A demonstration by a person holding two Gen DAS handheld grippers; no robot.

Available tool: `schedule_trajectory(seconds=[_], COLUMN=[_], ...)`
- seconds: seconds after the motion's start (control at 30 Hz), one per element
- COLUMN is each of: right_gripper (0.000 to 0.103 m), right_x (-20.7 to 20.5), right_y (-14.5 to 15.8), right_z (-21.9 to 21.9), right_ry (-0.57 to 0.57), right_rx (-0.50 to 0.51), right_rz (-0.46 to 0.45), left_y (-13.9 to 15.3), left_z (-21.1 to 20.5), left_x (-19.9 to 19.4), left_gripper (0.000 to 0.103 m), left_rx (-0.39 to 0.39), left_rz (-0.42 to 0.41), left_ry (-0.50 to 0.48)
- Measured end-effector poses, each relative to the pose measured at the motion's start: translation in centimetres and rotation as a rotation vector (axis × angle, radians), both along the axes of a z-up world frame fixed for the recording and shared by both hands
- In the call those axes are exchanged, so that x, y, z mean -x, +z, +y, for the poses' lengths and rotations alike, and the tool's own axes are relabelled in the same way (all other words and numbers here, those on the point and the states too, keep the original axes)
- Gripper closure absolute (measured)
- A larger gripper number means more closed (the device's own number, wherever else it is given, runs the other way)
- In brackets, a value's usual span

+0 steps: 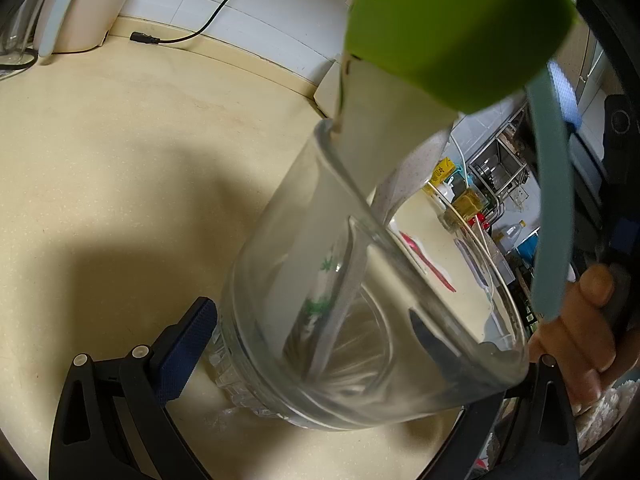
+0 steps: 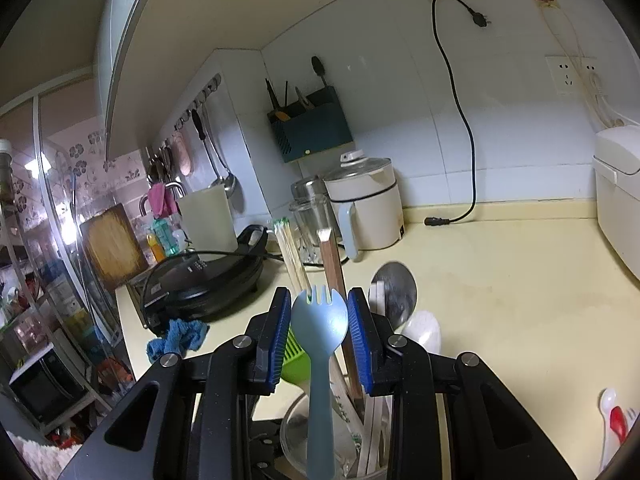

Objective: Organize utensils
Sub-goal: 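Lower the spork into the glass held by the left gripper and release, then move the open right gripper back over the white plastic spoon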

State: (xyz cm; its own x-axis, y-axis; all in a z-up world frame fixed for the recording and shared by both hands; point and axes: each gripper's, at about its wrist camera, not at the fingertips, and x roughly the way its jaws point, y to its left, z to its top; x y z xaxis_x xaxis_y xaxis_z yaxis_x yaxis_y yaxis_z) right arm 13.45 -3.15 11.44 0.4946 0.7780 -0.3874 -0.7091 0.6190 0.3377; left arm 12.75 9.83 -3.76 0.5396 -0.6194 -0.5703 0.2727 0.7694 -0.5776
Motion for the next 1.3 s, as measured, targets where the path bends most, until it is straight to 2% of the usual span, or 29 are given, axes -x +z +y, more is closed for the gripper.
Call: schedule_trajectory(seconds=[0.33,0.57,0.83,1.0,1.13,1.3], right_gripper=[0.073,0.073,0.073,0.073,0.073,0.073], right_x=[0.5,-0.1,-0.2,-0.7,-0.7,-0.3], right_y=[-1.3,0.8,-1.3,-0.7,-0.8,-1.7], right_z=[0.0,-0.4,-0.5,-0.8,-0.7,-0.7], right_ry=[0.000,-0.001,0.001,-0.010,-0.014,0.019], right_rx=[0.043,-0.025,-0.019,-0.051,-0.030,0.004], right_rz=[0.013,-0.030,0.024,-0.002,-0.017,0.029], left_y=[0.0,0.0,0.0,0.0,0.0,0.0], left_z=[0.0,0.0,0.0,0.0,0.0,0.0], left_x=[0.0,0.0,0.0,0.0,0.0,0.0], left_gripper=[0.003,0.003,0.003,0.003,0.003,0.003], left_rx=[0.000,0.000,0.000,0.000,0.000,0.000], left_rz=[0.000,0.000,0.000,0.000,0.000,0.000], left_ry=[0.000,0.000,0.000,0.000,0.000,0.000])
